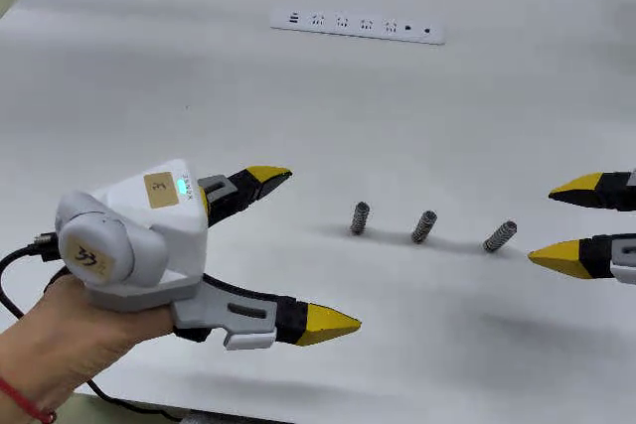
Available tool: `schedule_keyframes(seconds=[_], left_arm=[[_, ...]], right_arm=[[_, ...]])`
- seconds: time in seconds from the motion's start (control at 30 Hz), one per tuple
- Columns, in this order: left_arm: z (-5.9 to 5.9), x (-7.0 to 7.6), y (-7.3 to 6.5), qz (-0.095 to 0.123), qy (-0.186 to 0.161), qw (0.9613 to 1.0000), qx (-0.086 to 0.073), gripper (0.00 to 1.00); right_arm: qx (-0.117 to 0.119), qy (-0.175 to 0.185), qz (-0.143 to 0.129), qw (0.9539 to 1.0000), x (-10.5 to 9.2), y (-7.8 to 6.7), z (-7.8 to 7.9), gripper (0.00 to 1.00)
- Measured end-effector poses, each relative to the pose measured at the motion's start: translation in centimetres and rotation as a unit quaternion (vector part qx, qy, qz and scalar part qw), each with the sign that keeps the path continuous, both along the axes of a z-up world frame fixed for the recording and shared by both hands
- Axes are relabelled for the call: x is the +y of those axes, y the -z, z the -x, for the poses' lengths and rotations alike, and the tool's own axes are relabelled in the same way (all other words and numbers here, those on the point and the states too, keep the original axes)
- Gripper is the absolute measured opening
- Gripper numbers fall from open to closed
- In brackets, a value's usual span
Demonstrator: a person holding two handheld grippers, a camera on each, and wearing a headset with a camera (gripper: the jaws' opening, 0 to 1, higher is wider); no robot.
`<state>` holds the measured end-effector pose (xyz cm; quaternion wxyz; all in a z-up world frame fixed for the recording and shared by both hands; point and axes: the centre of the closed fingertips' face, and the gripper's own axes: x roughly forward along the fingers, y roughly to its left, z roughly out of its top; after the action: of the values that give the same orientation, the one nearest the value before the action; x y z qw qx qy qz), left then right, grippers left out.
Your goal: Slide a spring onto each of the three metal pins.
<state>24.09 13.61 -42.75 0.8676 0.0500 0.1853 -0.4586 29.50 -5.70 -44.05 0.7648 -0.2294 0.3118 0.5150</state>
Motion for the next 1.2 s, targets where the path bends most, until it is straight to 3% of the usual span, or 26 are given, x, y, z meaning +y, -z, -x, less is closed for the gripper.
schedule_keyframes(seconds=[0.17, 0.4, 0.6, 0.8, 0.97, 1.2], left_arm=[[0.4, 0.5, 0.6, -0.02, -0.005, 0.9998, 0.003, 1.0], [0.9, 0.7, 1.6, -0.039, -0.005, 0.9992, 0.012, 1.0], [1.3, 0.7, 1.9, -0.043, -0.009, 0.9989, 0.018, 1.0], [1.5, 0.6, 2.1, -0.044, -0.015, 0.9986, 0.024, 1.0], [1.7, 0.7, 2.3, -0.046, -0.017, 0.9984, 0.028, 1.0], [1.7, 0.7, 2.3, -0.042, -0.022, 0.9984, 0.032, 1.0]], right_arm=[[-0.014, 0.037, -0.053, 0.9978, -1.1, -0.1, 1.7, 0.61], [-0.009, 0.062, -0.083, 0.9945, -2.3, 1.0, 3.9, 0.75], [-0.01, 0.08, -0.103, 0.9914, -2.8, 1.5, 4.6, 0.81], [-0.017, 0.081, -0.133, 0.9877, -2.4, 1.2, 4.9, 0.88], [-0.016, 0.078, -0.141, 0.9868, -2.2, 1.2, 5.0, 0.91], [-0.02, 0.083, -0.138, 0.9867, -2.3, 1.2, 4.8, 0.89]])
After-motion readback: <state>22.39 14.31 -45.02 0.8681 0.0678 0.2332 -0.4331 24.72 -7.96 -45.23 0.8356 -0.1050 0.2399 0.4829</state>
